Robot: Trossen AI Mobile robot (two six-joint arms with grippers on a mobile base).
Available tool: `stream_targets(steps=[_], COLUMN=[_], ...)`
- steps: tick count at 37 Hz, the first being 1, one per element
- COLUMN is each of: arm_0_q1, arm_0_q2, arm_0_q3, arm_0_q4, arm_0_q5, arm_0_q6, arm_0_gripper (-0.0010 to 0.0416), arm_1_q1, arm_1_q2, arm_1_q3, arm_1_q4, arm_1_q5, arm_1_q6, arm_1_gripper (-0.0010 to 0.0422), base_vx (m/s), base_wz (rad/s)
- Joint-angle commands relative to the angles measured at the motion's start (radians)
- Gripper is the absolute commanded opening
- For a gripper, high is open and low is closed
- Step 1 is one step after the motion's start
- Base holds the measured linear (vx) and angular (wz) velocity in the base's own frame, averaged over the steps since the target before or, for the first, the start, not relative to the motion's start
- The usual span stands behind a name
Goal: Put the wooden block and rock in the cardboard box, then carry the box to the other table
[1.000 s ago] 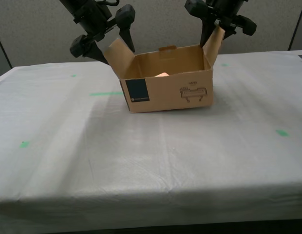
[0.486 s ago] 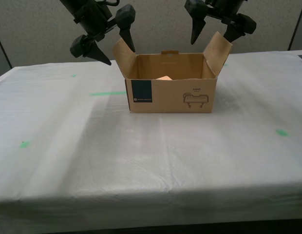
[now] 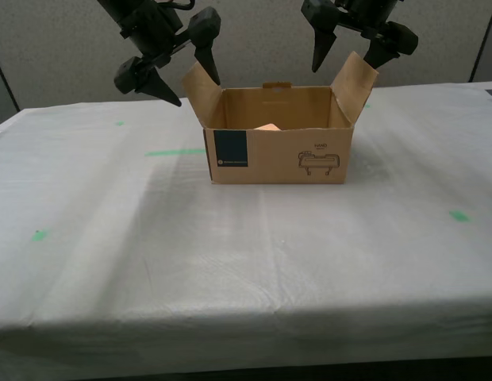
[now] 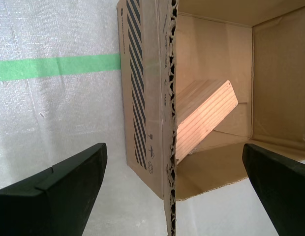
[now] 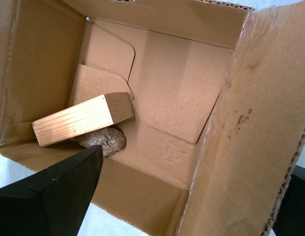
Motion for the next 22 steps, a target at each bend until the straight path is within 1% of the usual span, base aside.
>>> stream_targets(steps=[1,3,10,15,19,22], arm_0_q1=[0.000,0.000,0.000,-0.001,-0.001,-0.001], arm_0_q2=[-0.006,-0.010,-0.042,-0.075,-0.103,-0.128], arm_0_q3=[0.001,0.001,0.001,0.001,0.001,0.001], arm_0_q4=[0.000,0.000,-0.002,-0.013,-0.070,-0.117], arm_0_q5=[0.002,0.002,0.002,0.003,0.004,0.011], arm_0_q6=[-0.001,-0.001,0.000,0.000,0.000,-0.002], arm_0_gripper=[0.0396,0.0396,0.0396,0.0396,0.0396,0.0396], arm_1_q1=[0.000,0.000,0.001,0.002,0.002,0.001], arm_1_q2=[-0.001,-0.001,-0.021,-0.065,-0.115,-0.164], arm_1_q3=[0.002,0.002,0.002,0.002,0.002,0.001], arm_1_q4=[0.001,0.014,0.006,-0.024,-0.092,-0.159], arm_1_q5=[0.005,0.005,0.005,0.003,-0.038,-0.082], arm_1_q6=[-0.003,-0.011,-0.010,0.002,0.001,0.002], arm_1_gripper=[0.0375,0.0375,0.0375,0.0375,0.0375,0.0375], base_vx=[0.000,0.000,0.000,0.000,0.000,0.000], base_wz=[0.000,0.000,0.000,0.000,0.000,0.000])
